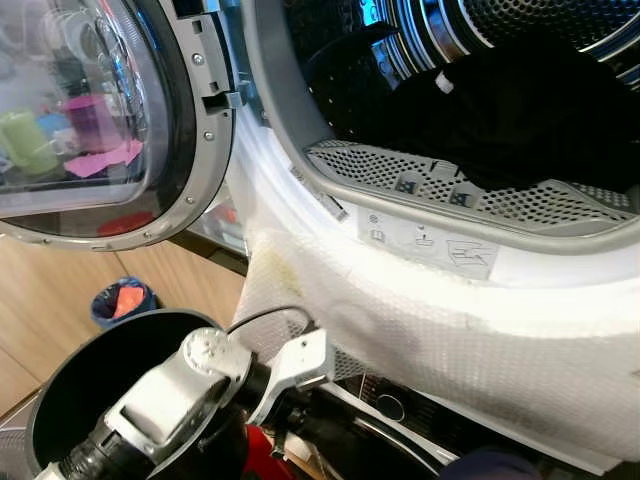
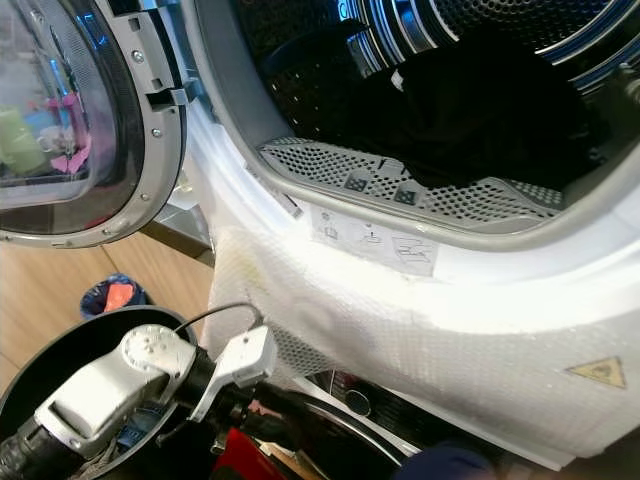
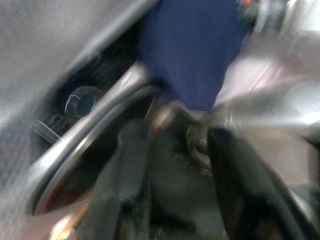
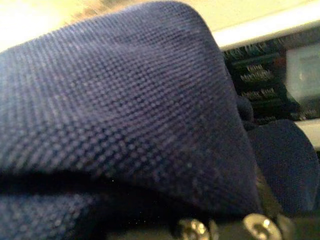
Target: Clothes washing
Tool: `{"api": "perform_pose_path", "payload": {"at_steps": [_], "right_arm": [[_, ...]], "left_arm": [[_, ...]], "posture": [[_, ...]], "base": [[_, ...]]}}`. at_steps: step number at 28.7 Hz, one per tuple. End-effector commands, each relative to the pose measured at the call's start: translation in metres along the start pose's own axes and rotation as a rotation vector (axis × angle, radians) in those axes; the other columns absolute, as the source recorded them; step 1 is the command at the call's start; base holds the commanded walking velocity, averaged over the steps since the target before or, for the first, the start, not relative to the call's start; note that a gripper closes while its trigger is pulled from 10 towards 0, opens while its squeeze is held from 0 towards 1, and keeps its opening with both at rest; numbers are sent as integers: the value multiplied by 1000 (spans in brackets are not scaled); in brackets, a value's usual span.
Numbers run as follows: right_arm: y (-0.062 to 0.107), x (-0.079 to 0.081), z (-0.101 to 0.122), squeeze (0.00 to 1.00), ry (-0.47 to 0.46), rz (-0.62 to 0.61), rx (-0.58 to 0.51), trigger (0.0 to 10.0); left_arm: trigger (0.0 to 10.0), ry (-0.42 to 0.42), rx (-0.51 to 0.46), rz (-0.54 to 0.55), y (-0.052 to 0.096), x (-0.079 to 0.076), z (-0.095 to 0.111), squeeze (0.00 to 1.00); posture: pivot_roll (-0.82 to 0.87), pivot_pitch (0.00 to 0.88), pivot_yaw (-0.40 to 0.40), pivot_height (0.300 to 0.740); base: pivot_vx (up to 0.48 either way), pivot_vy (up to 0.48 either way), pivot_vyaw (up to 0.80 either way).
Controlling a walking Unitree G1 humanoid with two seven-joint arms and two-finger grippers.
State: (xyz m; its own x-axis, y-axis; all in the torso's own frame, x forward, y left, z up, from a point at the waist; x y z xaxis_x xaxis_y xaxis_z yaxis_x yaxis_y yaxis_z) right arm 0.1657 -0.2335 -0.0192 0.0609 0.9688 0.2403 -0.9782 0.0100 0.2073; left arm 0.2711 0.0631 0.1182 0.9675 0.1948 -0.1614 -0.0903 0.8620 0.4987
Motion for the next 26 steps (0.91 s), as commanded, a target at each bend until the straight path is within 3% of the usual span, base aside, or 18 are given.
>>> {"api": "perform_pose_path", "payload": {"at_steps": [1, 2, 3, 4, 6, 8, 9, 10, 11, 12, 15, 18, 19, 20, 22, 24, 25, 26], "right_arm": [[-2, 19, 12, 0, -13, 109, -53, 0], [-2, 19, 12, 0, -13, 109, -53, 0], [-1, 26, 17, 0, -19, 152, -67, 0], [4, 40, 23, 0, -25, 233, -83, 0], [6, 42, 24, 0, -26, 248, -85, 0], [14, 60, 27, 0, -25, 343, -77, 0], [19, 72, 28, 0, -11, 412, -57, 0], [23, 81, 29, 0, -1, 457, -43, 0], [23, 81, 29, 0, -1, 457, -43, 0], [30, 103, 52, 0, -2, 568, -102, 0], [38, 120, 87, 0, -9, 653, -208, 0], [46, 129, 123, 0, 15, 717, -329, 0], [51, 135, 140, 0, 30, 760, -385, 0], [51, 135, 140, 0, 30, 760, -385, 0], [64, 149, 171, 0, 58, 864, -489, 0], [69, 154, 180, 0, 66, 897, -518, 0], [74, 164, 209, 0, 73, 963, -634, 0], [74, 164, 209, 0, 73, 963, -634, 0]], "left_arm": [[10000, 45, -85, 188, 9, 21, 7, 1000], [10000, 45, -85, 188, 9, 21, 7, 1000], [10000, 101, -132, 267, 13, 29, 9, 1000], [10000, 102, -248, 426, 25, 40, 16, 1000], [10000, 87, -271, 459, 28, 42, 18, 1000], [10000, 88, -337, 621, 44, 46, 14, 1000], [10000, 87, -360, 740, 56, 51, 7, 0], [10000, 85, -371, 820, 65, 55, 3, 0], [10000, 85, -371, 820, 65, 55, 3, 0], [10000, 106, -370, 963, 78, 66, -16, 0], [10000, 139, -355, 1071, 84, 77, -31, 0], [10000, 179, -347, 1111, 83, 83, -38, 0], [10000, 159, -332, 1117, 80, 85, -39, 0], [10000, 159, -332, 1117, 80, 85, -39, 0], [10000, 110, -303, 1129, 74, 87, -41, 0], [10000, 90, -297, 1137, 72, 88, -41, 0], [10000, 104, -308, 1153, 71, 88, -43, 0], [10000, 104, -308, 1153, 71, 88, -43, 0]], "posture": [[133, 29, 102, 740], [133, 29, 102, 740], [133, 29, 102, 740], [138, 23, 101, 740], [138, 23, 101, 740], [151, 24, 89, 740], [160, 30, 82, 740], [160, 30, 82, 740], [160, 30, 82, 740], [162, 40, 71, 740], [151, 43, 70, 740], [142, 44, 71, 740], [132, 40, 69, 740], [132, 40, 69, 740], [123, 41, 66, 740], [123, 41, 66, 740], [117, 29, 48, 740], [117, 29, 48, 740]], "base": [[0, 0, 0], [0, 0, 0], [0, 0, 0], [0, 0, 0], [0, 0, 0], [0, 0, 0], [0, 0, 0], [0, 0, 0], [0, 0, 0], [0, 0, 0], [0, 0, 0], [0, 0, 0], [0, 0, 0], [0, 0, 0], [0, 0, 0], [0, 0, 0], [0, 0, 0], [0, 0, 0]]}}
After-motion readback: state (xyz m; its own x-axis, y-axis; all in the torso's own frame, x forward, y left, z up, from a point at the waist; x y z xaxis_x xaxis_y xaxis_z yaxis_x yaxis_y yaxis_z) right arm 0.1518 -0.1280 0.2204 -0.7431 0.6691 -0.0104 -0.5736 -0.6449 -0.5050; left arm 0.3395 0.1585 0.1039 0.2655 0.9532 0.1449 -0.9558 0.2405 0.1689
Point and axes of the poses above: a point about 5 cm out from each wrist's last joint towards the gripper, its own y axis pointing back from the gripper into the wrist, its own z axis along the axis of the wrist's last joint, x = y × z, the point moved 3 cm from there along -y, pointing out of the wrist towards the gripper, and after that the axes turned 12 degrees about y, right-handed, at the moved point
